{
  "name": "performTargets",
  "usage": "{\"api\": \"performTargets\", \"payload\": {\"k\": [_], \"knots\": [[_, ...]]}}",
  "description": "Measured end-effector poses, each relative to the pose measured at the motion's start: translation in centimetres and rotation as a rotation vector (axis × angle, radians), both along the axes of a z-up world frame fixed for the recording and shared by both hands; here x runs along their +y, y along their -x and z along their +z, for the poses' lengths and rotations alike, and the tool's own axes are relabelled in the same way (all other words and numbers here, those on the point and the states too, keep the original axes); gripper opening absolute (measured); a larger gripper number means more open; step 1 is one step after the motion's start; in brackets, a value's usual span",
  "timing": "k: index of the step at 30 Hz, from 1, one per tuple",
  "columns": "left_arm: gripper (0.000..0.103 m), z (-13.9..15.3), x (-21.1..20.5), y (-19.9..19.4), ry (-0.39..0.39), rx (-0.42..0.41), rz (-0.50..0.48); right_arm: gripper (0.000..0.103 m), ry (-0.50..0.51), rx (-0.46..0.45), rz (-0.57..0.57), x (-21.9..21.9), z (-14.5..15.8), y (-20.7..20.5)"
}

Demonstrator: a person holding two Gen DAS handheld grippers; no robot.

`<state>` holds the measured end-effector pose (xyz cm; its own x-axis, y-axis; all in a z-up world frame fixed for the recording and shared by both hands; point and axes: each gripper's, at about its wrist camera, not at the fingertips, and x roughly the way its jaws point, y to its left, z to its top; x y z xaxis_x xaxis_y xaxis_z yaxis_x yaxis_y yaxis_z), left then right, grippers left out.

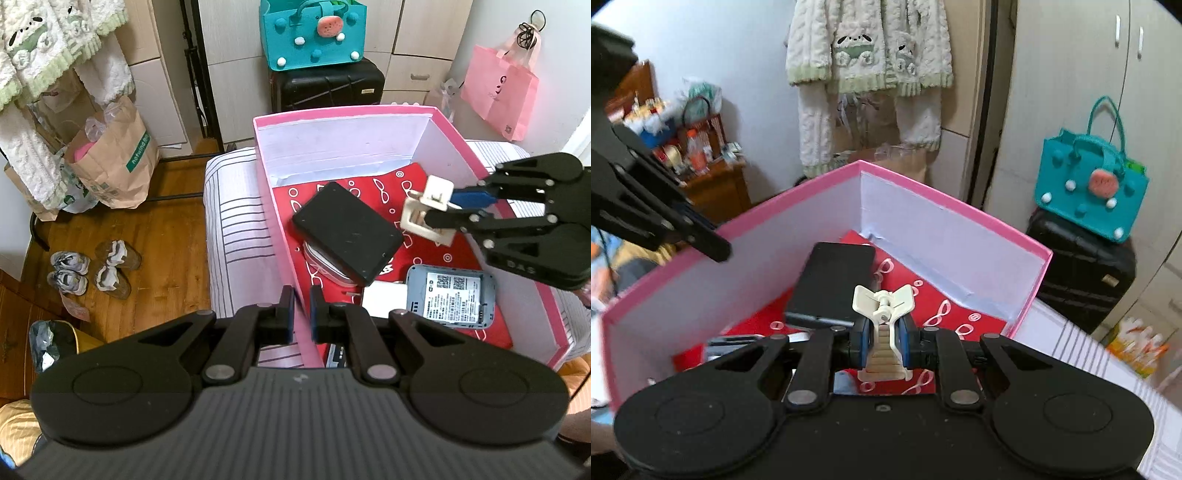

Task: Organize rigid objects
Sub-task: 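Carry the white plug adapter into the pink box and release it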

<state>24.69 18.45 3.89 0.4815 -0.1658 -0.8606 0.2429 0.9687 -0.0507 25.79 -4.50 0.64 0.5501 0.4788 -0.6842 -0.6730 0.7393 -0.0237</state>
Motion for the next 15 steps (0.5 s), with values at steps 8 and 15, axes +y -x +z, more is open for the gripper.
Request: {"api": "performTargets", "payload": {"k": [8,15], "knots": [[0.008,0.0,0.0,0.2,-0.002,-0.005,-0.010,0.023,-0.105,-0.026,0.040,-0.8,1.0,0.2],[0.008,0.0,0.1,0.2,0.012,-0.008,-0.013,0.030,-0.224,-0.023,0.087,-4.0,2.9,3.0]]}}
